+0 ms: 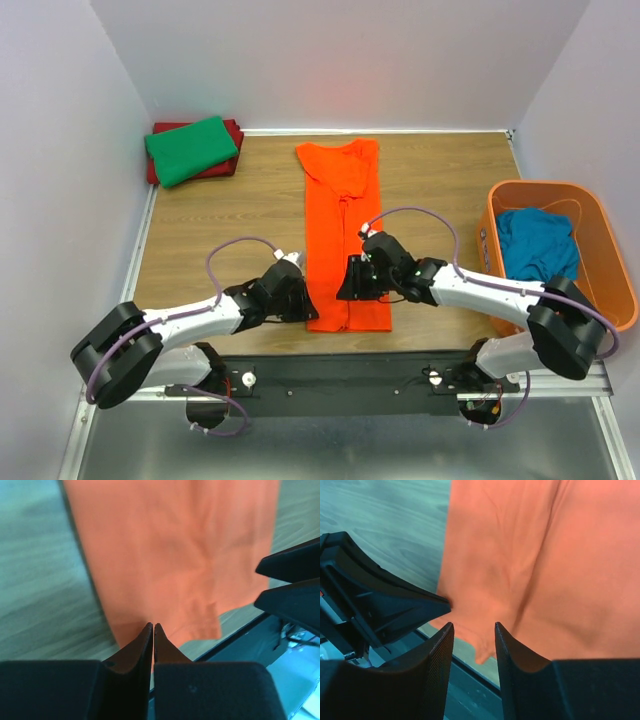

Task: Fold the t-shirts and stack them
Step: Rotate the tshirt 90 degrees, then grab the bottom of the folded rectangular tshirt with both arms

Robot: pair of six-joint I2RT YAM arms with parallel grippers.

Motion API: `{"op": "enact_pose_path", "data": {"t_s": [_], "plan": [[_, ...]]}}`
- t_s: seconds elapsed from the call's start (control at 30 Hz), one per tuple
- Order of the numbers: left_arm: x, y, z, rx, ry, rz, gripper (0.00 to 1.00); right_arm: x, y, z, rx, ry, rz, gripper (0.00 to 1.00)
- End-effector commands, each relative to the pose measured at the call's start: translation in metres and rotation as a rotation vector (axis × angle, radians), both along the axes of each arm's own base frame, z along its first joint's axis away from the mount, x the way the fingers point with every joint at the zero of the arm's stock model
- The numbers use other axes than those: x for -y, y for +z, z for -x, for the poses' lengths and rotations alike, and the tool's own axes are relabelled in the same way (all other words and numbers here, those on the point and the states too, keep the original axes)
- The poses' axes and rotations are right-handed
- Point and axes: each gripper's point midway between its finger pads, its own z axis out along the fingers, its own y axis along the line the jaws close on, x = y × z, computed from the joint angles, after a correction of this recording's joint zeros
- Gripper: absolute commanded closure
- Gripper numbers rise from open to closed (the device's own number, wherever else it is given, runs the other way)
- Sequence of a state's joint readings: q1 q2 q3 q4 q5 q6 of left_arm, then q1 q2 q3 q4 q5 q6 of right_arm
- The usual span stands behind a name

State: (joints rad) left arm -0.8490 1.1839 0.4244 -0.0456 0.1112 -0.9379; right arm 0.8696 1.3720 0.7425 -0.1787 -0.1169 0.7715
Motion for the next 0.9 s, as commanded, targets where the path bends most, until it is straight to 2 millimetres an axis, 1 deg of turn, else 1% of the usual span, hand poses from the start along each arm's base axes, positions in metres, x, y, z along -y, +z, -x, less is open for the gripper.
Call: {"op": "enact_pose_path", "data": {"t_s": [0.0, 0.07, 0.1, 0.17, 0.27, 0.37, 0.47, 0.53, 0.73, 0.8, 0.83, 0.87], "plan": [[-0.005, -0.02, 0.021, -0.09, -0.013, -0.013, 0.93, -0.007, -0.013, 0.016, -0.053, 0.029, -0.021, 0.55], [-0.012, -0.03, 0.027, -0.125, -0.001, -0.044, 0.97, -0.006, -0.022, 0.025, -0.08, 0.044, -0.01, 0.57], [-0.018, -0.038, 0.032, -0.154, 0.011, -0.075, 0.97, -0.007, -0.024, 0.028, -0.083, 0.051, -0.011, 0.57], [-0.024, -0.041, 0.035, -0.162, 0.026, -0.098, 0.97, -0.006, -0.026, 0.033, -0.092, 0.059, -0.011, 0.57], [-0.026, -0.041, 0.036, -0.164, 0.036, -0.097, 0.97, -0.005, -0.03, 0.043, -0.105, 0.081, -0.005, 0.6], [-0.025, -0.039, 0.035, -0.161, 0.039, -0.095, 0.97, 0.0, -0.038, 0.054, -0.131, 0.089, 0.01, 0.71], [-0.027, -0.041, 0.036, -0.168, 0.041, -0.104, 0.97, 0.008, -0.047, 0.063, -0.154, 0.083, 0.028, 0.75], [-0.028, -0.042, 0.037, -0.172, 0.042, -0.106, 0.97, 0.014, -0.052, 0.068, -0.165, 0.083, 0.039, 0.79], [-0.026, -0.038, 0.035, -0.16, 0.036, -0.101, 0.97, 0.023, -0.063, 0.074, -0.187, 0.081, 0.069, 0.8], [-0.025, -0.035, 0.033, -0.153, 0.035, -0.097, 0.97, 0.023, -0.062, 0.074, -0.187, 0.081, 0.067, 0.8], [-0.022, -0.03, 0.032, -0.143, 0.028, -0.087, 0.97, 0.022, -0.06, 0.073, -0.184, 0.077, 0.063, 0.8], [-0.022, -0.027, 0.03, -0.13, 0.026, -0.086, 0.95, 0.02, -0.054, 0.07, -0.165, 0.07, 0.05, 0.8]]}}
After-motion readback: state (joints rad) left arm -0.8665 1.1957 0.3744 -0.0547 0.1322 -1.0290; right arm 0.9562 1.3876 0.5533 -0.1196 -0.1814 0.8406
